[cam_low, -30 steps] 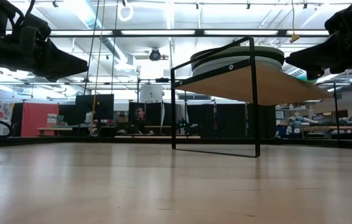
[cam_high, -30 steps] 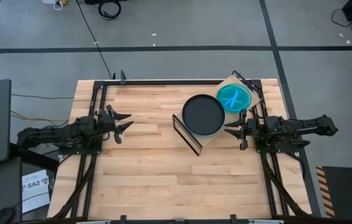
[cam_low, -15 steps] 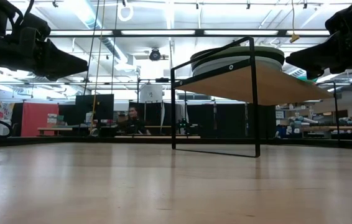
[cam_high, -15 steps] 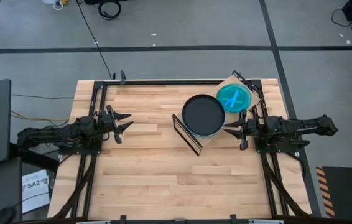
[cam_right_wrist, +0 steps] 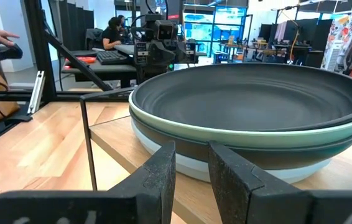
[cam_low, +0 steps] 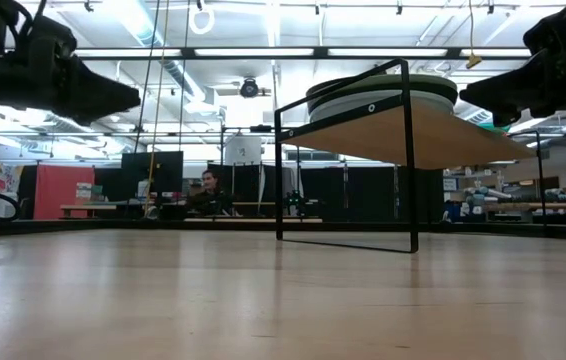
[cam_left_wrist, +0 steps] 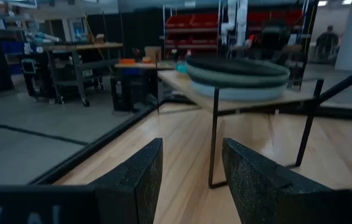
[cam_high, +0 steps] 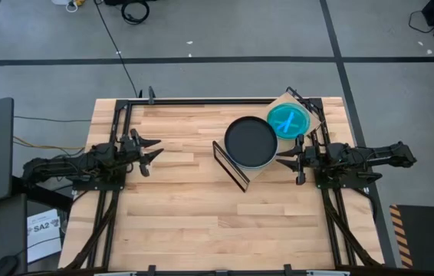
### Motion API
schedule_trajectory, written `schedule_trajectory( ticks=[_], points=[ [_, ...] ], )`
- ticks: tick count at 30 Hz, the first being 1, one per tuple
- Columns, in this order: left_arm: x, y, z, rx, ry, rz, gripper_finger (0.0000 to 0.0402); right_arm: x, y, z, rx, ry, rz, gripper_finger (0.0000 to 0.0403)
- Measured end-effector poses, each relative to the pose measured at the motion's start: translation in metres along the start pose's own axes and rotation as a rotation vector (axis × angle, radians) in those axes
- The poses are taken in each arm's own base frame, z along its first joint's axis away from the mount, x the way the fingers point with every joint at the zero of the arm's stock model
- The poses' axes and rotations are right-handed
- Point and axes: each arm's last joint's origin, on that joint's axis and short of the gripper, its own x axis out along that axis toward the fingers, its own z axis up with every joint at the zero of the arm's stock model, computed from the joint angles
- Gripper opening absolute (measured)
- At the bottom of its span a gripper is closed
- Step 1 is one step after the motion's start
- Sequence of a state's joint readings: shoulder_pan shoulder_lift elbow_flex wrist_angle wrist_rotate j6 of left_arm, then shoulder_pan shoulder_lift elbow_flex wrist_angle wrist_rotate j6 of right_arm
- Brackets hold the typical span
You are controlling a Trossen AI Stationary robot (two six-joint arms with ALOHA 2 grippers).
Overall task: Place and stack plates onto a shelf
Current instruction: Return to Home Position
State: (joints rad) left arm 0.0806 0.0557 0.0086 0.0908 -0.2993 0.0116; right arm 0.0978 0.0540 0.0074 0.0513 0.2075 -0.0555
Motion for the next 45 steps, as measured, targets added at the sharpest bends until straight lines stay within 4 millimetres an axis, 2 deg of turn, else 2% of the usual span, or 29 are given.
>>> schedule_trajectory(
  ticks=[7, 45],
  points=[
    [-0.0034, 0.0011, 0.0073, -0.025, -0.082, 0.001, 0.0172, -0.003, -0.0009, 0.0039, 0.01, -0.047, -0.001, 0.01],
    [-0.0033, 0.0012, 0.0068, -0.023, -0.077, 0.002, 0.0172, -0.003, -0.001, 0.0055, 0.015, -0.068, -0.004, 0.01]
  ],
)
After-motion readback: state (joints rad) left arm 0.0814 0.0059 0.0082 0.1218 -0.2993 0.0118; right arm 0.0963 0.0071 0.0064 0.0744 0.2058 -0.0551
